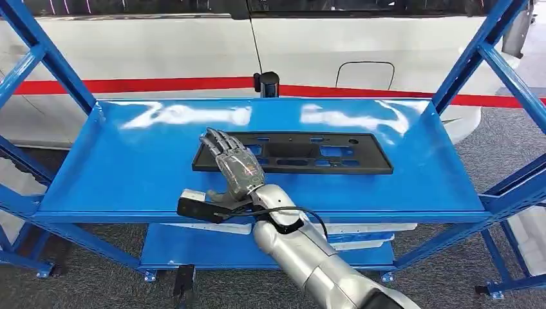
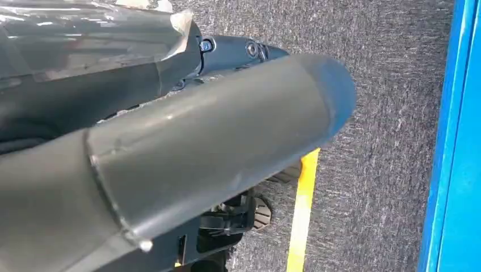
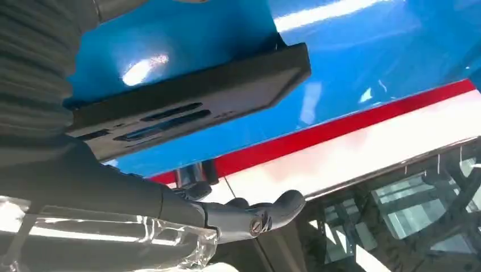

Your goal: Take the parts from the cabinet and place them on the table.

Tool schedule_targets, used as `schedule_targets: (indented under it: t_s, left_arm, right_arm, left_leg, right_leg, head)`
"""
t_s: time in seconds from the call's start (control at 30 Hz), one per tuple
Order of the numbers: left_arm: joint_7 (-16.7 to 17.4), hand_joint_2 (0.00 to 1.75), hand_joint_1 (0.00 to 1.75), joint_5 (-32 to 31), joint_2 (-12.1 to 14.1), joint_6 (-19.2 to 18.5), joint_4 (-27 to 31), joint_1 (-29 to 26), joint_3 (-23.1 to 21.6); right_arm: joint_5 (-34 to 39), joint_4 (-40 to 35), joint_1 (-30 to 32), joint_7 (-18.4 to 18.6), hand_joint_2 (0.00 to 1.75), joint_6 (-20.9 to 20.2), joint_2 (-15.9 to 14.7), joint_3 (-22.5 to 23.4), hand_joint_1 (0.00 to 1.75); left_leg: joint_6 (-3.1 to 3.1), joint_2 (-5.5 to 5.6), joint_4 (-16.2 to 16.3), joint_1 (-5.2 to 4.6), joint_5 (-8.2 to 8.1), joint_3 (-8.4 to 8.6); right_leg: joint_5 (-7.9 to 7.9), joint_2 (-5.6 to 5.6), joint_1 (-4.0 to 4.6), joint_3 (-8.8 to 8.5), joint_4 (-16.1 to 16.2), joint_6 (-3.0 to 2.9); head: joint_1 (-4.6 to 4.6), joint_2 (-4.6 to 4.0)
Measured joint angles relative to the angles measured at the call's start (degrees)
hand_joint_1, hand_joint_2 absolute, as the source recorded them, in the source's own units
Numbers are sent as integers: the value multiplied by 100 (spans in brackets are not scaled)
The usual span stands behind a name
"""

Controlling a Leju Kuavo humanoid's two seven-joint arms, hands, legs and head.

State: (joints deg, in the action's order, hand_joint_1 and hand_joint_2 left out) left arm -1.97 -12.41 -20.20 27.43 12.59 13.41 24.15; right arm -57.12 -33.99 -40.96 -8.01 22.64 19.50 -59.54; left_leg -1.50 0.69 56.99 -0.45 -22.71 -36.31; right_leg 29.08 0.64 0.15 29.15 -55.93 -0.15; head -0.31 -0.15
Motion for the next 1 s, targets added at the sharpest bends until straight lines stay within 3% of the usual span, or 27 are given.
schedule_targets:
  t_s: [0.17, 0.4, 1.0]
  left_arm:
    - [48, 0, 0, 94, 0, 50, 2, -1, -166]
    - [72, 0, 0, 98, 0, 135, 2, -5, -417]
    - [70, 0, 0, 179, 2, 208, 4, -8, -590]
  right_arm:
    - [-1541, 142, -113, 939, 175, 753, -2, -269, 0]
    - [-2840, 507, -251, 1873, 175, 1091, -41, -322, 0]
    - [-3236, 1130, -538, 2414, 175, 884, -315, 219, 0]
  left_leg:
    - [0, 0, 0, 1, 0, 0]
    - [0, -1, 0, 0, 0, 0]
    - [0, 0, 2, 0, 0, 0]
  right_leg:
    - [0, 0, 0, 0, 0, 0]
    - [0, 0, 0, 1, 0, 0]
    - [-1, 0, -1, 0, 0, 0]
  head:
    - [0, 0]
    - [0, 0]
    - [0, 0]
